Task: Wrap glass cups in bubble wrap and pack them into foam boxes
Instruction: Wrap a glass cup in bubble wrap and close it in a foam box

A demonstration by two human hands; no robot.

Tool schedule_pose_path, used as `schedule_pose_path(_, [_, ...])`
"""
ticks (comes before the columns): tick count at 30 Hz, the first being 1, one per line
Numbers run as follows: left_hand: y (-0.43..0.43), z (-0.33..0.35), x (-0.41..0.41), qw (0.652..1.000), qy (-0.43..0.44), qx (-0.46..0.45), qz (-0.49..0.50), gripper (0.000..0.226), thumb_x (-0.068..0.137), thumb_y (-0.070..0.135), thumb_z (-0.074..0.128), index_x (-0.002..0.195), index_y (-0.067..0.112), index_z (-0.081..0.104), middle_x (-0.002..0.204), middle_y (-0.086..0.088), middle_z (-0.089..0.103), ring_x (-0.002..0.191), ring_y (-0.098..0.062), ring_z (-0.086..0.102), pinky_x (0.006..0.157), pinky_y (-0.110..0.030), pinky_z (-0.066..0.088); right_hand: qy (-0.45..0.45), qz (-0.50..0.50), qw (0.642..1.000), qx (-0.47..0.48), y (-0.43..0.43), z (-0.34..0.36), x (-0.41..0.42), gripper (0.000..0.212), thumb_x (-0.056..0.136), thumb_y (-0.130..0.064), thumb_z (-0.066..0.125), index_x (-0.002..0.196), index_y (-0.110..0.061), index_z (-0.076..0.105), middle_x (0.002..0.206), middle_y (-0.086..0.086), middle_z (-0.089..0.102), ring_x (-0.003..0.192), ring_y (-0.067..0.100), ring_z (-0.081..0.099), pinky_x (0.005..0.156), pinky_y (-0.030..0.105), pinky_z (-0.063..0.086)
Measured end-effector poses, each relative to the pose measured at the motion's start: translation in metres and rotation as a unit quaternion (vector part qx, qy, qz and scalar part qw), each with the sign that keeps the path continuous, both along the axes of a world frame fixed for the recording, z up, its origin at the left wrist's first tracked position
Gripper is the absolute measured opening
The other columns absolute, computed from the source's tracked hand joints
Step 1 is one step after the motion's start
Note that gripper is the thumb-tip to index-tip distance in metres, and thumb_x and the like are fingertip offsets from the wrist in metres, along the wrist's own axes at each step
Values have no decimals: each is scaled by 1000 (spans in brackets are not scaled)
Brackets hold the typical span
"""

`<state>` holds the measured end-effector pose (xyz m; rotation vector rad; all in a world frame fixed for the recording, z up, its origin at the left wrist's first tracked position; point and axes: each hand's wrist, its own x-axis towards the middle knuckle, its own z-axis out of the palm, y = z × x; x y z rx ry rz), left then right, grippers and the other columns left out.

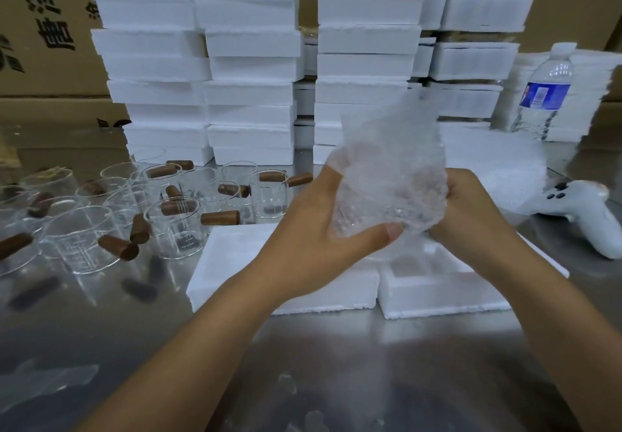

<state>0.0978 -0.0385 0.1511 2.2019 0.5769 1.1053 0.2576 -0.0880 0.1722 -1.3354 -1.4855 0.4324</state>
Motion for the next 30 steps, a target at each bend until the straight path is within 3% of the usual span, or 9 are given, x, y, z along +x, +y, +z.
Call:
schedule_pose_path(4, [2, -2, 1, 998, 29, 28, 38, 43, 78, 53, 65, 113, 56, 39, 119, 19, 54, 109, 11, 47, 86, -2, 36, 47, -32, 997, 45, 2, -1, 0, 24, 80, -4, 69, 69, -22, 56, 55, -9, 57, 47, 0, 49, 41, 12, 39])
schedule_pose_path(7, [4, -2, 1, 997, 21, 27, 65, 36, 77, 54, 68, 107, 49, 48, 112, 18, 55, 105, 10, 48, 83, -2, 35, 82, 2, 991, 101, 0, 0, -4, 25, 92, -3, 54, 77, -23, 59, 57, -12, 58, 47, 1, 49, 43, 13, 39])
schedule_pose_path(9, [5, -1, 0, 996, 11, 24, 79, 29, 75, 55, 69, 97, 49, 51, 106, 18, 56, 100, 8, 50, 79, -2, 36, 99, 45, 986, 127, -2, 1, -6, 33, 94, -14, 42, 71, -28, 61, 57, -16, 57, 52, -1, 50, 50, 10, 39])
schedule_pose_path(12, [6, 0, -2, 996, 5, 22, 89, 24, 74, 53, 69, 89, 53, 51, 104, 17, 58, 99, 5, 51, 78, -3, 36, 52, 69, 987, 133, -3, 0, -8, 21, 87, -39, 50, 76, -28, 64, 68, -16, 61, 66, 1, 56, 62, 13, 43])
schedule_pose_path(16, [4, -3, -1, 996, 29, 44, 78, 41, 73, 52, 69, 104, 51, 43, 111, 14, 54, 100, 5, 49, 80, -5, 40, 37, 6, 995, 95, 0, -3, -8, 22, 80, -43, 68, 75, -22, 66, 71, -7, 66, 63, 6, 59, 59, 18, 43])
schedule_pose_path(21, [-2, -1, 0, 998, 22, 57, 31, 77, 70, 45, 75, 119, 57, 17, 116, 19, 47, 104, 0, 54, 81, -22, 53, 132, -22, 989, 60, 2, -2, -1, 17, 78, -11, 71, 75, -20, 58, 75, 19, 61, 53, 14, 55, 38, 18, 38])
schedule_pose_path(24, [-3, -2, 1, 994, 23, 102, 25, 70, 73, 43, 72, 121, 54, 22, 116, 23, 43, 105, 1, 50, 82, -15, 48, 76, -27, 994, 71, 3, -2, -1, 20, 75, -6, 73, 73, -21, 60, 79, 14, 63, 65, 16, 58, 50, 19, 45])
schedule_pose_path(27, [-2, -3, 2, 992, 24, 112, 46, 60, 72, 46, 71, 117, 50, 31, 117, 19, 46, 103, 5, 46, 80, -8, 41, 10, -11, 998, 58, 0, -1, -4, 11, 78, -10, 70, 79, -20, 67, 82, 4, 65, 74, 13, 60, 74, 34, 50])
schedule_pose_path(30, [3, -3, 0, 991, -12, 110, 74, 54, 73, 39, 75, 107, 47, 34, 111, 16, 49, 102, 8, 45, 79, -2, 35, -2, 39, 997, 64, -1, 0, -8, 21, 82, -21, 60, 70, -36, 68, 81, -16, 62, 79, 0, 58, 76, 19, 42])
